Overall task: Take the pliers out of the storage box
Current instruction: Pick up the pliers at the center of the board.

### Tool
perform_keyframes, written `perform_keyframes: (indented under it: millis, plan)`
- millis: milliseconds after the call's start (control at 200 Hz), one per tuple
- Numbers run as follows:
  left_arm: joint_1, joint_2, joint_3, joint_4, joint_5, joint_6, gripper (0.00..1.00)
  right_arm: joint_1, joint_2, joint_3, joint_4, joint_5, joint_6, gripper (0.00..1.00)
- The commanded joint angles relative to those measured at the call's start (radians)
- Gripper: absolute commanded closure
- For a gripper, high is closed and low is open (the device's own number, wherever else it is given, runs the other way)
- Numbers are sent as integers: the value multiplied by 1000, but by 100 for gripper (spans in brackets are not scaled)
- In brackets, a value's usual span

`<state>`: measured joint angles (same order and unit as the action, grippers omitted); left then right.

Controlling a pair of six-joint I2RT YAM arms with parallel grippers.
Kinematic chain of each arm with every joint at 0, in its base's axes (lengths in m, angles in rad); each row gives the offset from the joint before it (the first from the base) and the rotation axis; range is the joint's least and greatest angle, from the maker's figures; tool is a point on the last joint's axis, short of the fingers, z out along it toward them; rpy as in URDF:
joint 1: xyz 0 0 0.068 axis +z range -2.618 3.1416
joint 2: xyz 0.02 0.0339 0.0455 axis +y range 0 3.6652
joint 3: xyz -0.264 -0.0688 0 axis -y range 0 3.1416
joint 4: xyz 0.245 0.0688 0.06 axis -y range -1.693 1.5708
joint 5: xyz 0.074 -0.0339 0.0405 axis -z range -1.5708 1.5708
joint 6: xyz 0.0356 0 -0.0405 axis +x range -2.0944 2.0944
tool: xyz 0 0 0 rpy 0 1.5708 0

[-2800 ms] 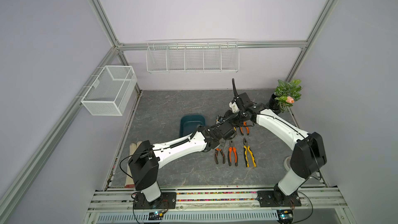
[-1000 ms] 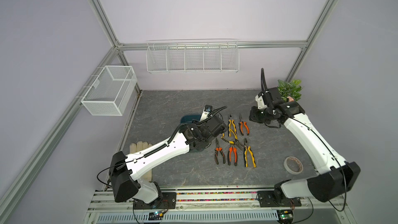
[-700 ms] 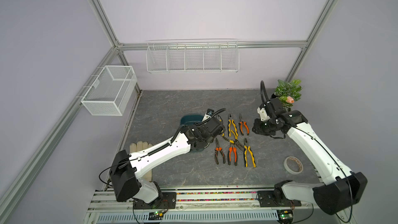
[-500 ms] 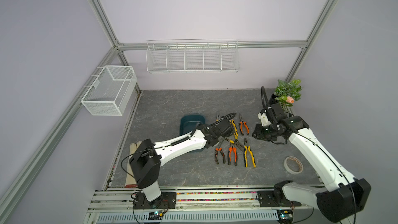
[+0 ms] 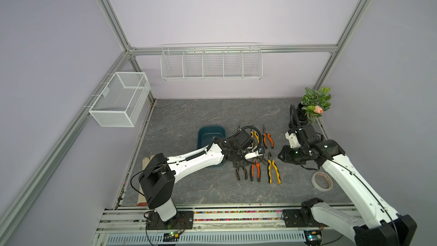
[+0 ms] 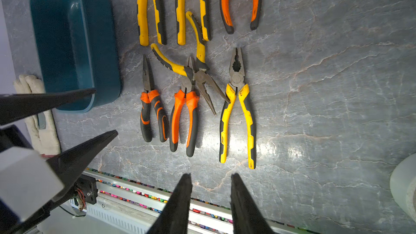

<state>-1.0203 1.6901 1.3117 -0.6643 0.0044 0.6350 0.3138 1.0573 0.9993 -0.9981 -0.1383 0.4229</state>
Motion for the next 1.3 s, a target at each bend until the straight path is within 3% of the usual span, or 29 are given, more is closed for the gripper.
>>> perform_keyframes:
  millis: [0,35,170,375,590,785,1294]
  plan:
    - [65,75,123,-181,263,355,40,-10,-27,-34,29,-37,-17,67]
    - [86,103,173,-263,320,456,43,-14,-32,-41,33,-43,-18,67]
    - [129,212,326,-445,363,617,53,-32,-40,-45,33,-59,-28,67]
    - [150,379,493,-547,371,692,52,-48,-37,-61,34,-86,-44,67]
    - [127,485,582,-477,314,643,52,-62,-61,-95,33,-85,-51,67]
    - [123,481,550,-358,257,615,51,-66,-82,-114,33,-99,-44,67]
    - [122,654,740,-460,239,630,53,-69,-86,-114,33,-118,-49,67]
